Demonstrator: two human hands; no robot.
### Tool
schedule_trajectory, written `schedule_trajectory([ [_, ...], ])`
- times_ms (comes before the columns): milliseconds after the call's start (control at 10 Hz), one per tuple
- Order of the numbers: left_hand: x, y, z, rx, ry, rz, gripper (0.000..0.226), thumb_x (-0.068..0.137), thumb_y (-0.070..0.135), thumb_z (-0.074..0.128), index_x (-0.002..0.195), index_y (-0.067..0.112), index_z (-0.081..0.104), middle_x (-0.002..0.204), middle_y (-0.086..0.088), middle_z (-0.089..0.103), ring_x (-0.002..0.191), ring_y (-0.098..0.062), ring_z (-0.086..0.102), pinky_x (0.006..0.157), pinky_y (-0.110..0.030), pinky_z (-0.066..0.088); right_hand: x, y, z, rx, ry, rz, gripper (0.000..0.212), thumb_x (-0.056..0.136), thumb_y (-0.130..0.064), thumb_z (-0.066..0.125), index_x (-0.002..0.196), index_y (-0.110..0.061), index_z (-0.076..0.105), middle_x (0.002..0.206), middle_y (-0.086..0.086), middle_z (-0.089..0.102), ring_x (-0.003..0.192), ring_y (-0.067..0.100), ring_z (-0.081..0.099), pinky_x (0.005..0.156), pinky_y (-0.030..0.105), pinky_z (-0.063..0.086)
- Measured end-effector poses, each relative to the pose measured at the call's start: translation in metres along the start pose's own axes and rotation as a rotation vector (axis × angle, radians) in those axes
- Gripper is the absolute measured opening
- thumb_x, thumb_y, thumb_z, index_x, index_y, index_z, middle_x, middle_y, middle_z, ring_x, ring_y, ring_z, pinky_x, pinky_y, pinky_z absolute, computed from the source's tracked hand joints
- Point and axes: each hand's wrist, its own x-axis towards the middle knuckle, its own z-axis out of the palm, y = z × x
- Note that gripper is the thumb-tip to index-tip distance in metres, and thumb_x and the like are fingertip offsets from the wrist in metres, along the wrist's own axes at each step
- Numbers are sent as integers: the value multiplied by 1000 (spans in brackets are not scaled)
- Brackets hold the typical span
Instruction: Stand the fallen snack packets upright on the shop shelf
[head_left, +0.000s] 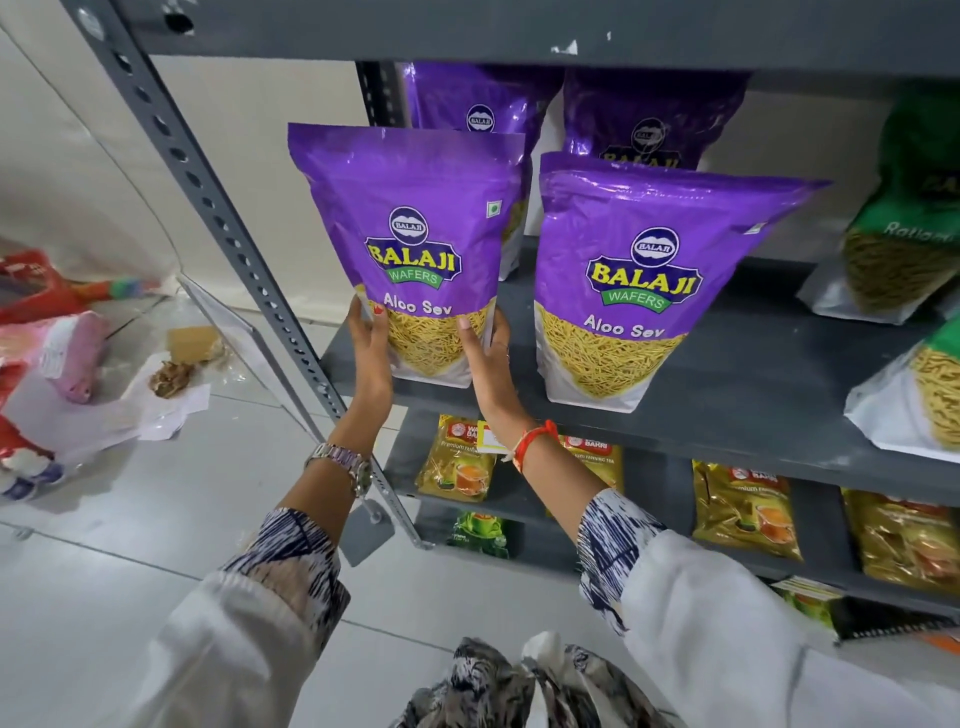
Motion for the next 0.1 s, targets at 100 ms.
schedule_trajectory([
  [100,-17,-2,3,59,66,86,59,97,30,34,146,19,5,157,-7,12,138,-13,24,106,-27,30,-15,6,-7,-40,-10,-50,94,72,-68,58,147,-27,21,154,1,31,140,15,32,116,47,30],
])
